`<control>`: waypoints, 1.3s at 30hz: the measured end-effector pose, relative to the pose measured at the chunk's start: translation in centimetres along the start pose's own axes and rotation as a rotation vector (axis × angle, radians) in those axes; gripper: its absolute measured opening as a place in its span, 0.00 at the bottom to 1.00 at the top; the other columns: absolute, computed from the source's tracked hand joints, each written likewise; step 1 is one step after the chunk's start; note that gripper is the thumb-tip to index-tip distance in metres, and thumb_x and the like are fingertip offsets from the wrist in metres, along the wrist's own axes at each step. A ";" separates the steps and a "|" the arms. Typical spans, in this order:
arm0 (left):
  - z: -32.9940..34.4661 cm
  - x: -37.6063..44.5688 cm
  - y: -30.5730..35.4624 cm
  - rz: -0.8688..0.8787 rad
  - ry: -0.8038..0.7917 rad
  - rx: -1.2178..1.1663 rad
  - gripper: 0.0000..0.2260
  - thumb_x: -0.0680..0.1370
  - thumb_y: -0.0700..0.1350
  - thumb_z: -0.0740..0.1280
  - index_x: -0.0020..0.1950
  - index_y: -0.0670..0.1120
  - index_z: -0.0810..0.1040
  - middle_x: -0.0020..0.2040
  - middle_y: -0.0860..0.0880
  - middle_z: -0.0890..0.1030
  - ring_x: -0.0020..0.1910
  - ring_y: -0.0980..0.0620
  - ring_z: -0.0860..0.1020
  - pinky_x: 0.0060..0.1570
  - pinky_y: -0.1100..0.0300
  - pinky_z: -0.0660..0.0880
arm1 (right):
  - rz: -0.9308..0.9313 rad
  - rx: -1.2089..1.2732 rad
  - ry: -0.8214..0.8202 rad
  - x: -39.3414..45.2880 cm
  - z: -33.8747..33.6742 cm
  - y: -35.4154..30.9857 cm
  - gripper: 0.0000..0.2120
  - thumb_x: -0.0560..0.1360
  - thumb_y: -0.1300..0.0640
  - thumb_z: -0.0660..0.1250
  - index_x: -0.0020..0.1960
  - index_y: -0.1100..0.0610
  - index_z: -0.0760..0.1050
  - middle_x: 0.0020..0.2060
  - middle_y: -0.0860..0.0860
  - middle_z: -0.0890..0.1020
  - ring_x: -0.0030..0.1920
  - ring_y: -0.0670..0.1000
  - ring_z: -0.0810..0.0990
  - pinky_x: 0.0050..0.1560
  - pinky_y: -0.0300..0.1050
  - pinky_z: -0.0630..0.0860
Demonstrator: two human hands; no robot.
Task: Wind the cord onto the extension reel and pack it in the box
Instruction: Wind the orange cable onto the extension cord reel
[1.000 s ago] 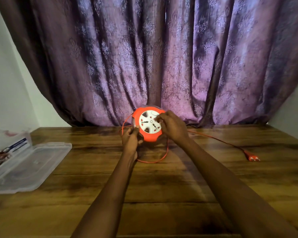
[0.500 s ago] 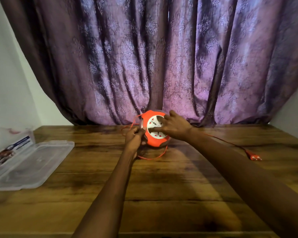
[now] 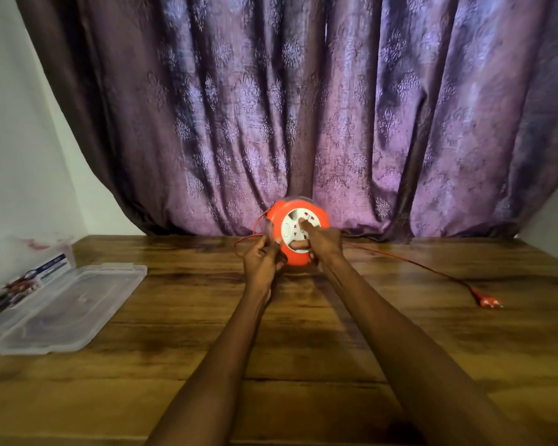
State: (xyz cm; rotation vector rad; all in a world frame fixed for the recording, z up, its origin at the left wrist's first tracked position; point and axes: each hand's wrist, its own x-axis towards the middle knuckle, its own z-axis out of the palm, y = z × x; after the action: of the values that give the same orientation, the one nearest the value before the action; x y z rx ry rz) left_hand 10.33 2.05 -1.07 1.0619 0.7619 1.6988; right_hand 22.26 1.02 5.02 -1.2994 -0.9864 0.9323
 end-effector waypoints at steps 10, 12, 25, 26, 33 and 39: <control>-2.6 2.1 0.9 -0.041 0.089 0.090 0.05 0.80 0.42 0.67 0.44 0.46 0.79 0.26 0.54 0.74 0.23 0.60 0.68 0.22 0.67 0.66 | -1.209 -1.389 -0.338 1.6 -4.1 -1.3 0.21 0.73 0.54 0.71 0.65 0.41 0.75 0.68 0.51 0.71 0.62 0.58 0.75 0.49 0.52 0.76; -2.7 2.1 1.2 -0.031 0.059 0.142 0.08 0.80 0.40 0.67 0.40 0.46 0.78 0.26 0.53 0.74 0.23 0.59 0.68 0.24 0.64 0.65 | -1.293 -1.549 -0.403 1.6 -4.3 -2.5 0.21 0.76 0.55 0.67 0.67 0.39 0.73 0.72 0.52 0.69 0.67 0.59 0.73 0.52 0.54 0.77; -1.0 1.1 0.3 0.034 -0.092 0.253 0.10 0.80 0.39 0.67 0.38 0.44 0.76 0.25 0.50 0.73 0.22 0.55 0.68 0.24 0.63 0.66 | -1.297 -1.833 -0.195 0.8 -5.3 -2.0 0.30 0.66 0.43 0.75 0.67 0.40 0.74 0.45 0.55 0.85 0.40 0.58 0.84 0.44 0.49 0.75; -0.6 0.8 0.0 0.031 -0.106 0.219 0.10 0.80 0.39 0.67 0.39 0.46 0.77 0.26 0.49 0.73 0.23 0.55 0.68 0.24 0.63 0.66 | -1.203 -1.742 -0.160 0.5 -5.3 -2.0 0.31 0.67 0.40 0.73 0.69 0.41 0.72 0.47 0.55 0.86 0.43 0.59 0.84 0.46 0.49 0.75; 1.4 -0.2 -1.0 0.031 -0.047 0.004 0.10 0.79 0.37 0.68 0.60 0.43 0.81 0.33 0.48 0.76 0.27 0.59 0.70 0.26 0.67 0.70 | -0.162 -0.565 0.100 -1.2 -2.1 -1.9 0.30 0.67 0.34 0.72 0.59 0.54 0.79 0.48 0.56 0.86 0.52 0.58 0.84 0.51 0.50 0.79; 0.9 -0.2 -1.1 0.043 0.012 -0.028 0.14 0.80 0.37 0.67 0.65 0.39 0.78 0.35 0.50 0.75 0.28 0.59 0.68 0.26 0.66 0.69 | 0.075 0.126 0.038 -0.4 -0.2 0.0 0.18 0.73 0.45 0.73 0.38 0.59 0.75 0.33 0.62 0.84 0.15 0.47 0.64 0.21 0.34 0.61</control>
State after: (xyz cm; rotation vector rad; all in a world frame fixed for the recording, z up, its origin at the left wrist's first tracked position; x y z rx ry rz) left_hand 11.61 2.21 -1.68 1.0568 0.7251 1.7490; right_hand 22.26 0.55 5.03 -1.2502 -0.8414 1.0077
